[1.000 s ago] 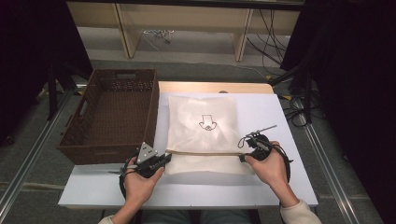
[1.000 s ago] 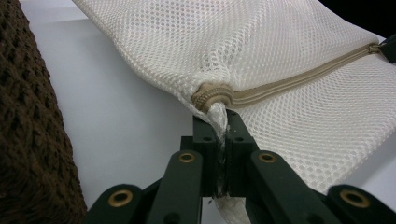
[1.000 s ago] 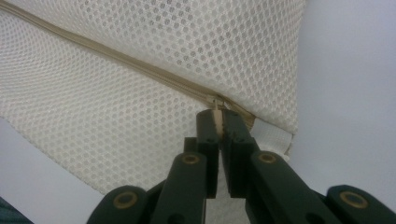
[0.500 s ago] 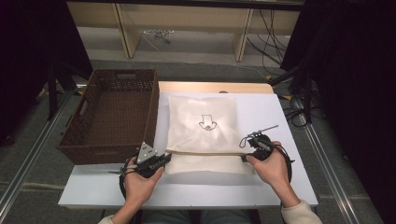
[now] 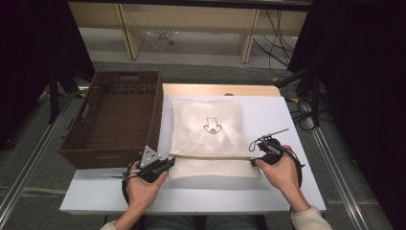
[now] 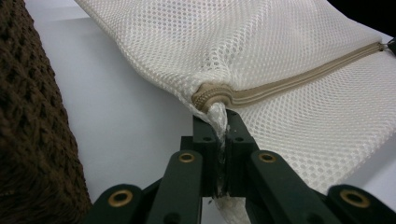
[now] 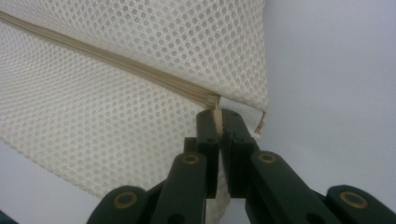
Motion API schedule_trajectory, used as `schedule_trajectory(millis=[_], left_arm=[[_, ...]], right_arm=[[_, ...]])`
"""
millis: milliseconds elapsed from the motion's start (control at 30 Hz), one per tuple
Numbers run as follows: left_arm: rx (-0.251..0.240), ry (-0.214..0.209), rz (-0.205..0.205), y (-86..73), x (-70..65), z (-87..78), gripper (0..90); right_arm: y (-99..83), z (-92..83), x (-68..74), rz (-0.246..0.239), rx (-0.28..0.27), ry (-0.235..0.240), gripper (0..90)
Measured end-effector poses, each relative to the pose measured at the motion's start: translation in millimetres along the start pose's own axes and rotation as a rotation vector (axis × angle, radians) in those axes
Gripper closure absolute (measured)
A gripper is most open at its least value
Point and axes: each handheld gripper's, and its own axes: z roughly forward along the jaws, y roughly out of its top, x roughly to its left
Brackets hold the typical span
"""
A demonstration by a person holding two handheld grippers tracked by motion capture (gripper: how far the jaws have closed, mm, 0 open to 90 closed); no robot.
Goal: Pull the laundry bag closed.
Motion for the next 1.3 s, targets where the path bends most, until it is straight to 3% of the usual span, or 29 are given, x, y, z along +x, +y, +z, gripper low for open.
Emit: schedule_trajectory(millis=[33,133,167,300,333,367,400,667,733,800,900,933,967,1133,1167,1300], left_arm=[[0.002,0.003,0.005,-0.1,-0.8,0.4,85.9],[0.004,-0.002,0.008,0.0,-1.0,0.3,85.9],[0.003,-0.001,0.008,0.1,-0.9,0.1,85.9],[0.002,-0.002,0.006,0.0,-0.7,0.5,85.9],[0.002,-0.001,0.007,0.0,-0.8,0.4,85.9],[0.002,-0.001,0.008,-0.1,-0.8,0.4,85.9],[0.003,-0.002,0.008,-0.1,-0.8,0.4,85.9],[0.003,-0.003,0.010,-0.4,-0.4,0.5,85.9],[0.001,-0.003,0.012,-0.6,-0.3,0.7,85.9],[0.001,-0.003,0.012,-0.9,-0.2,0.8,85.8],[0.000,-0.003,0.014,-0.9,-0.4,0.8,85.8],[0.001,-0.004,0.014,-0.8,-0.1,0.5,85.8],[0.000,-0.005,0.004,-0.9,-0.2,0.6,85.8],[0.005,-0.003,0.015,-1.0,0.5,0.5,85.8],[0.004,-0.003,0.007,-1.3,-0.2,0.6,85.7],[-0.002,-0.005,0.003,-0.9,0.6,1.0,85.7]], right_arm=[[-0.5,1.9,-4.7,-0.032,-0.019,0.007,87.9],[-2.3,0.8,-2.7,0.010,0.006,0.005,87.9],[-2.2,3.3,-6.2,-0.031,-0.016,0.007,87.9],[-2.5,1.6,-2.2,0.023,0.012,0.011,87.9],[-2.5,1.5,-2.8,0.022,0.015,0.014,87.9],[-2.5,3.6,-5.3,-0.012,-0.010,0.011,87.9],[-2.4,3.8,-4.1,0.010,0.002,0.003,87.9],[-2.5,3.8,-5.3,0.008,0.012,0.013,87.9],[-2.8,5.3,-6.0,0.001,0.014,0.014,87.9],[-2.5,8.8,-9.4,-0.042,-0.013,0.009,87.9],[-2.7,7.3,-6.6,0.011,0.022,0.016,87.9],[-2.6,7.4,-7.0,0.010,0.022,0.016,87.9],[-2.5,9.0,-10.4,-0.026,0.001,0.018,87.9],[-2.8,10.7,-10.6,-0.008,0.013,0.016,87.9],[-2.9,11.9,-13.0,-0.039,-0.008,0.022,87.9],[-2.8,8.9,-7.3,0.005,0.023,0.008,87.9]])
